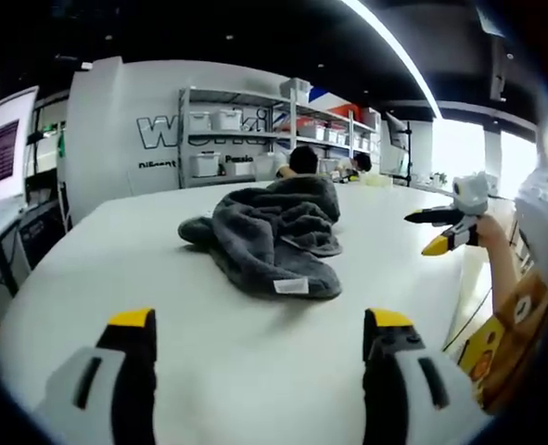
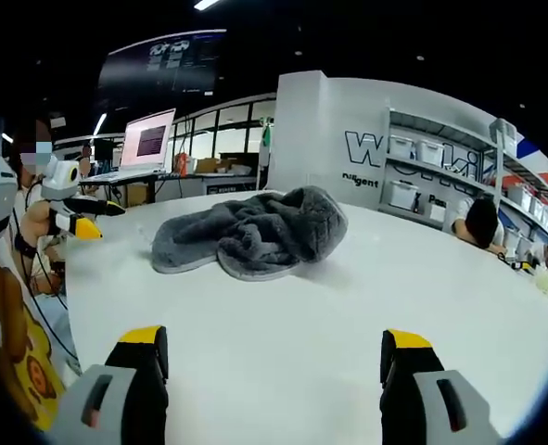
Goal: Fold the towel on the table until its edges align and the towel forms a compact rectangular stack.
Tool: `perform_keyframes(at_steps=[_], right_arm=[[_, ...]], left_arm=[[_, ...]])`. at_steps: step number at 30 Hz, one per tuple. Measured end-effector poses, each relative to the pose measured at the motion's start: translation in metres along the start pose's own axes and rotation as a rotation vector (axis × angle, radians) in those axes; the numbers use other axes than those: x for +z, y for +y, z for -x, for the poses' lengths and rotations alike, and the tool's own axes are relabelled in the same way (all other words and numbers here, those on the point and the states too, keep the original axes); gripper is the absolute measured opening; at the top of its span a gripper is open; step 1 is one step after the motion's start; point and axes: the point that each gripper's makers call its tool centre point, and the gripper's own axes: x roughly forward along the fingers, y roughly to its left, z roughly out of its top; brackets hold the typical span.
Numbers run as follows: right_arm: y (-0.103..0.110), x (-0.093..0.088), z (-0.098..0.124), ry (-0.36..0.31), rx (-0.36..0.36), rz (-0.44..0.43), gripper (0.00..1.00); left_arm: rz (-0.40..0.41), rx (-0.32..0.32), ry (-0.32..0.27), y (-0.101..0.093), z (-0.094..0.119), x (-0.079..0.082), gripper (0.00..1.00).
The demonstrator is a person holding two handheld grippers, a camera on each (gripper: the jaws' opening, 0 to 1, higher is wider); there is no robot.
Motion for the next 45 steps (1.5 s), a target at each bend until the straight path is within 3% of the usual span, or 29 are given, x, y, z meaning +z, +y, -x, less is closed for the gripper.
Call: perform_keyframes(at_steps=[10,18,32,45], right_arm=[[0.001,0.0,0.006,-0.007,-0.01,-0.001,0.99],[0.002,-0.002,0.009,-0.009,-0.009,-0.003,0.99],[-0.001,-0.009,0.015,-0.011,-0.018,-0.02,0.99],[-0.003,-0.014,0.02,-0.012,-0.023,-0.03,0.99]], left_arm=[[-0.101,-0.04,0.009,0.0,-0.009,0.02,0.96],[-0.177,-0.086,0.054,-0.005,-0.025,0.027,0.94],[-0.328,-0.244,0.132,-0.054,-0.055,0.021,0.9],[-0.406,-0.36,0.17,-0.089,-0.072,0.019,0.85]])
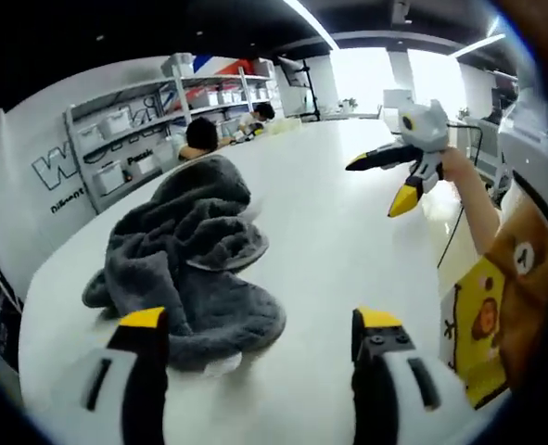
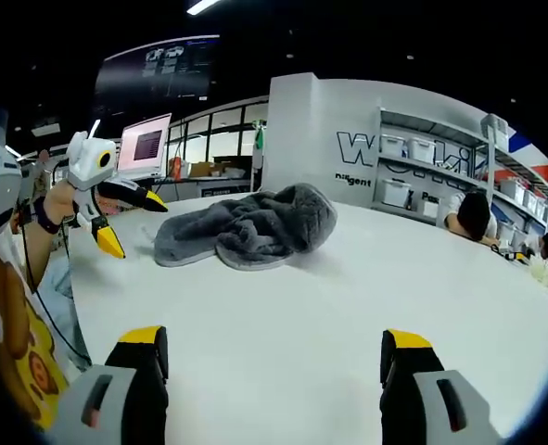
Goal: Fold the towel on the table until its edges align and the towel forms a compact rectangular stack.
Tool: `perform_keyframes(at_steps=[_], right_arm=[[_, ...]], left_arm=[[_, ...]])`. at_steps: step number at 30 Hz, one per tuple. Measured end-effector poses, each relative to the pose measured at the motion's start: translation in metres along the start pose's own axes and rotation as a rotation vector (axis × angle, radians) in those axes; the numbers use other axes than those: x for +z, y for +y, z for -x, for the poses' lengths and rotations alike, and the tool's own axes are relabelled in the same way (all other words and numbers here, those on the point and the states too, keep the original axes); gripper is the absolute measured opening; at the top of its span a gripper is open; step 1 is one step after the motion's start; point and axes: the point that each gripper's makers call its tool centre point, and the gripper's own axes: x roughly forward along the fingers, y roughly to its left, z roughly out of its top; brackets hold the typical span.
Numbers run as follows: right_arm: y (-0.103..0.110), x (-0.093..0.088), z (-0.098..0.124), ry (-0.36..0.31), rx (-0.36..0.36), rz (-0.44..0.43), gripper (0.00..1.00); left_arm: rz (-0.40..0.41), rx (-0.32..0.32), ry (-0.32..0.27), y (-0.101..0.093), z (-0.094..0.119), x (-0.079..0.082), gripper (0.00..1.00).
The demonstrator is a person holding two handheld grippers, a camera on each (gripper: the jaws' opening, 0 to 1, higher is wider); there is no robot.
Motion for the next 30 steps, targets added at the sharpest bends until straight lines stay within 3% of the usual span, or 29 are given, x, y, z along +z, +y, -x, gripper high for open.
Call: perform_keyframes(at_steps=[13,30], right_arm=[[-0.002,-0.005,0.004,0.005,-0.006,-0.006,0.99],[0.0,-0.006,0.004,0.002,0.002,-0.009,0.99]], left_arm=[[-0.023,-0.055,0.006,-0.01,-0.014,0.006,0.78],[-0.014,-0.084,0.046,-0.007,-0.023,-0.002,0.63]])
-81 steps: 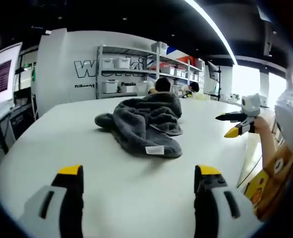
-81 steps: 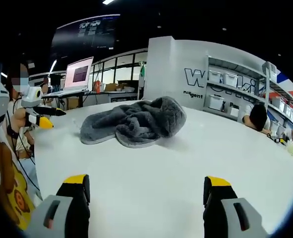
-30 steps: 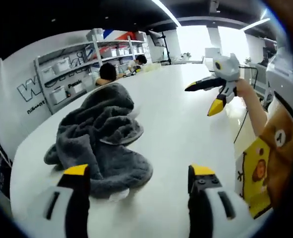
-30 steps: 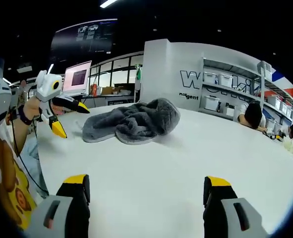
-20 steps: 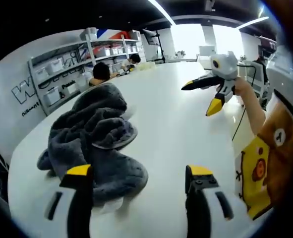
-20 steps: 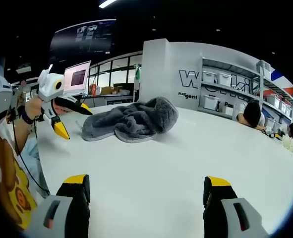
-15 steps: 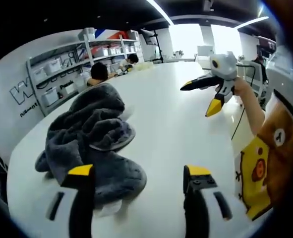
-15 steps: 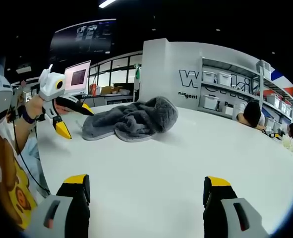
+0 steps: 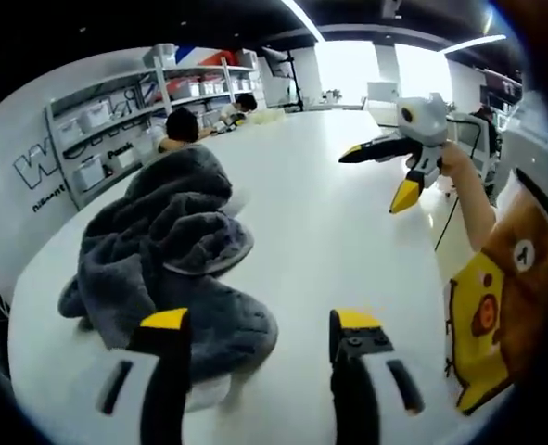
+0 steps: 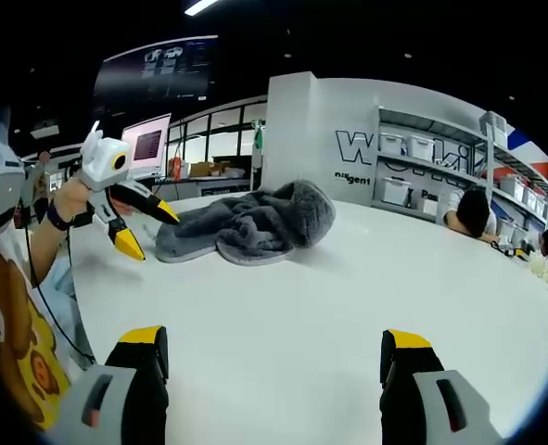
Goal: Fold the towel on the table until its edges align and the towel forms a compact rectangular stack.
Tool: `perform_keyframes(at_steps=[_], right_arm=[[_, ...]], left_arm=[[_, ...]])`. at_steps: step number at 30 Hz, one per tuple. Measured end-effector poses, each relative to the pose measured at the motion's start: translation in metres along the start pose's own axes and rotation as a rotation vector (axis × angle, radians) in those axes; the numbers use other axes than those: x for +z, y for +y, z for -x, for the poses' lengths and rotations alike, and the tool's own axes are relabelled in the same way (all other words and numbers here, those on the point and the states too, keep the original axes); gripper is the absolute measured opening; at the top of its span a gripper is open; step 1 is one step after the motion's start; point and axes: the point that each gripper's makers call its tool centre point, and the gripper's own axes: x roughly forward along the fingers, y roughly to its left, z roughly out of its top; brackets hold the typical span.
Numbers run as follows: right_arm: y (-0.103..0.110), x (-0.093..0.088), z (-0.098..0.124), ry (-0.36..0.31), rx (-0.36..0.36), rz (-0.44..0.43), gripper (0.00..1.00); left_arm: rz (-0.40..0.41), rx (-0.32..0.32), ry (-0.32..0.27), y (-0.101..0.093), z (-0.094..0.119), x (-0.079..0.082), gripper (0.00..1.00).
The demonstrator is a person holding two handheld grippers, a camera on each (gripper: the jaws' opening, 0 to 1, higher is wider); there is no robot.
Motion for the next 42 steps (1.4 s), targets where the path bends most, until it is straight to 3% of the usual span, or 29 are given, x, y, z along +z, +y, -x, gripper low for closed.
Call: perform_keyframes(at_steps=[42], right_arm=[[0.002,-0.005,0.001,0.011,0.0,-0.002,0.99]], left_arm=[[0.044,-0.022,0.04,0.008,-0.012,-0.014,0.3]])
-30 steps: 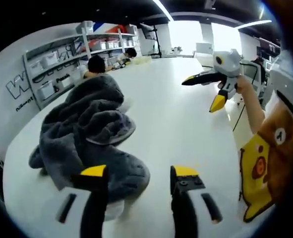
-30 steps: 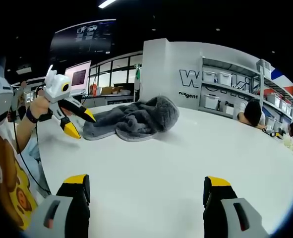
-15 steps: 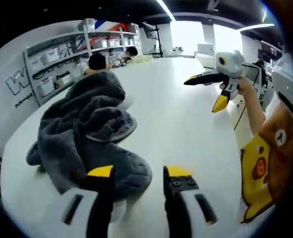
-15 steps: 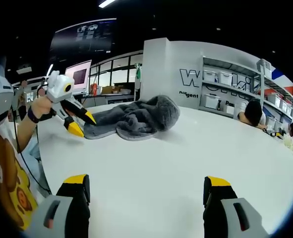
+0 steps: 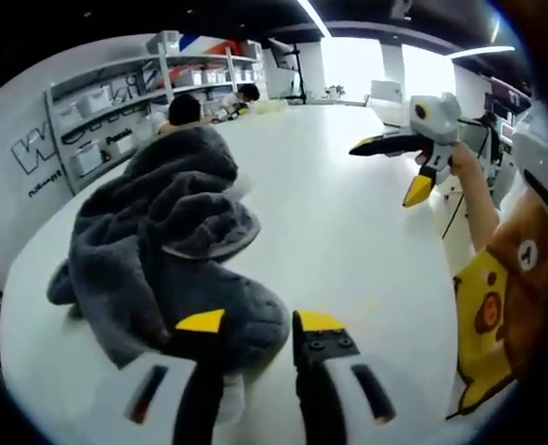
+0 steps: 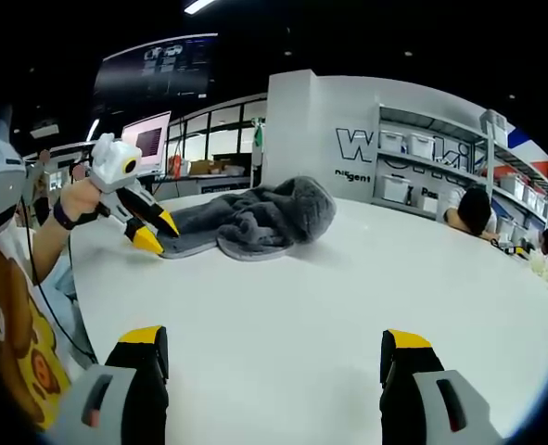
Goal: Fold the towel on the table until its edges align and the towel forms a compact rectangular stack.
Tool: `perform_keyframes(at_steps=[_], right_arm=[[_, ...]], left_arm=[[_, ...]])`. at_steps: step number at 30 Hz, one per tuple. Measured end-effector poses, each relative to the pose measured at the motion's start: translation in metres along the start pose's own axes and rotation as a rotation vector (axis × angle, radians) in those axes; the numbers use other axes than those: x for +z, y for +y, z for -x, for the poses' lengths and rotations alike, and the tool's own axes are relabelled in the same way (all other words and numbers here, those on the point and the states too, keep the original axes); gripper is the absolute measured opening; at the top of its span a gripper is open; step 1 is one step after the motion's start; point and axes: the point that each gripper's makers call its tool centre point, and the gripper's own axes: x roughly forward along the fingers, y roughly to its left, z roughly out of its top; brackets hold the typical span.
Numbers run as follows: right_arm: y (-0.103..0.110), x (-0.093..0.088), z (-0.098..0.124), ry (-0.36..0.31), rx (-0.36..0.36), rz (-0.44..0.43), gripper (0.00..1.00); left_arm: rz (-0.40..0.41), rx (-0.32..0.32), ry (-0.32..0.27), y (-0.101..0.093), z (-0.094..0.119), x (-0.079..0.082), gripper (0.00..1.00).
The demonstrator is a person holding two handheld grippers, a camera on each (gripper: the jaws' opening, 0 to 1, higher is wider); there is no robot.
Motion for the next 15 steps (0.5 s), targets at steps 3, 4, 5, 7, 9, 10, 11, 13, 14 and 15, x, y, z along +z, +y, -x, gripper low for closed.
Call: perform_keyframes(at_steps=[3,4,5,7,9,10,11,13,14,15], right_arm=[[0.0004,-0.0001,0.0001,0.0,0.001,0.0,0.99],[0.0005,-0.0001,0.0002,0.0,0.001,0.001,0.99],[0.0006,-0.0002,0.0003,0.0,0.002,0.001,0.99],[0.0006,-0.0002,0.0005,0.0,0.002,0.001,0.99],[0.0006,-0.0003,0.0007,0.0,0.002,0.001,0.99],[0.0004,-0.0003,0.0008,0.0,0.002,0.001,0.99],[0.0004,-0.0003,0.0009,0.001,0.002,0.002,0.99],[0.0003,0.0,0.0009,0.0,0.002,0.002,0.99],[0.0004,0.0001,0.001,0.0,0.002,0.002,0.99],[0.0004,0.0002,0.0009,0.0,0.003,0.003,0.99]], left_arm=[[-0.003,-0.001,0.001,0.0,-0.0007,0.0,0.29],[-0.003,-0.001,0.001,0.0,-0.0012,0.0,0.29],[-0.004,-0.001,0.003,0.0,-0.0016,-0.0003,0.28],[-0.007,-0.001,0.008,-0.0003,-0.0025,-0.0011,0.28],[-0.011,-0.001,0.014,-0.0007,-0.0034,-0.0023,0.27],[-0.013,-0.001,0.017,-0.0008,-0.0039,-0.0029,0.27],[-0.015,-0.002,0.02,-0.001,-0.0042,-0.0035,0.27],[-0.018,-0.003,0.025,-0.0012,-0.0049,-0.0043,0.25],[-0.016,-0.004,0.026,-0.0019,-0.005,-0.0044,0.25],[-0.017,-0.004,0.026,-0.0024,-0.005,-0.0044,0.25]])
